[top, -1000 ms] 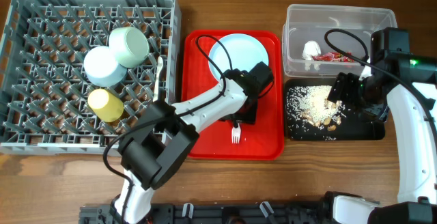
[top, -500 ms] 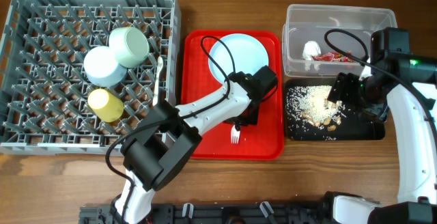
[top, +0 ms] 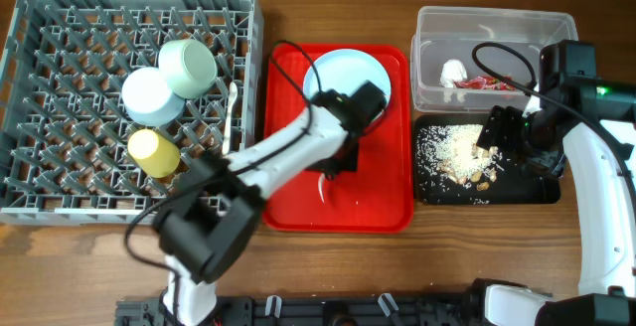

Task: Sort waste into correct bins and load items into the dishwasher rack

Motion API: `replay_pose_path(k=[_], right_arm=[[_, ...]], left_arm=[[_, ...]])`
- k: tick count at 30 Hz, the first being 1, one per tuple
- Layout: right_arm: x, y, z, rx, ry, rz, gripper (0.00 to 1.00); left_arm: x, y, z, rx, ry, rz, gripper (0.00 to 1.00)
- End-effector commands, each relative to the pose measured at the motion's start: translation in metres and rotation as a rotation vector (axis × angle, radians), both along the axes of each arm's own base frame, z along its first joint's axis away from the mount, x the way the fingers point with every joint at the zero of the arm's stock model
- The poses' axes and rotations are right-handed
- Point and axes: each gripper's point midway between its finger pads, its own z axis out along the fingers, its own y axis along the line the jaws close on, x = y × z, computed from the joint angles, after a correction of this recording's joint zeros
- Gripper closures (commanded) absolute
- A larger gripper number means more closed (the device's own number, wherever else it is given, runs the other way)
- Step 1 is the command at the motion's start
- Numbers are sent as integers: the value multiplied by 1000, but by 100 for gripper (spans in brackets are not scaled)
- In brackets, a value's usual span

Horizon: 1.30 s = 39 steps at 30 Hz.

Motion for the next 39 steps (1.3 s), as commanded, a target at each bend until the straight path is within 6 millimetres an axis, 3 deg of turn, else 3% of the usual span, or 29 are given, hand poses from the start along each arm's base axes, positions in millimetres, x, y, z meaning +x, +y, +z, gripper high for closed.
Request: replay_pose_path(k=[1,3,6,9,14,17,19,20,24,27,30,32,35,39], right_arm=[[2,-4,6,-22,-19,13,14],[2,-4,6,-22,-19,13,14],[2,-4,6,-22,-19,13,14],[2,-4,6,-22,-20,12,14],[2,-4,6,-22,-20,13,14],[2,-4,6,-22,-19,13,14],[2,-4,6,-23,-19,17,14],[2,-4,6,-23,-19,16,14],[2,-4,6,-23,-19,17,14],[2,-4,6,-23,-20,17,14],[3,-4,6,-23,-21,16,14],[3,-4,6,-23,-22,16,14],[3,-4,6,-22,-22,16,14],[3,-4,6,-22,-22,16,14]], left_arm=[[40,31,83,-93,-195,-4,96],[61,70,115,-80,-301,82,96],[85,126,145,-65,-410,207,95],[102,170,147,-53,-431,282,96],[113,176,117,-44,-351,194,94],[119,175,101,-34,-326,191,77],[120,175,97,-32,-318,190,71],[120,174,97,-33,-323,191,61],[123,174,101,-34,-339,190,52],[120,142,120,-135,-379,131,48],[119,75,141,-298,-445,-9,36],[117,42,143,-322,-478,-82,31],[118,-12,132,-351,-518,-188,26],[112,-69,80,-363,-475,-288,26]])
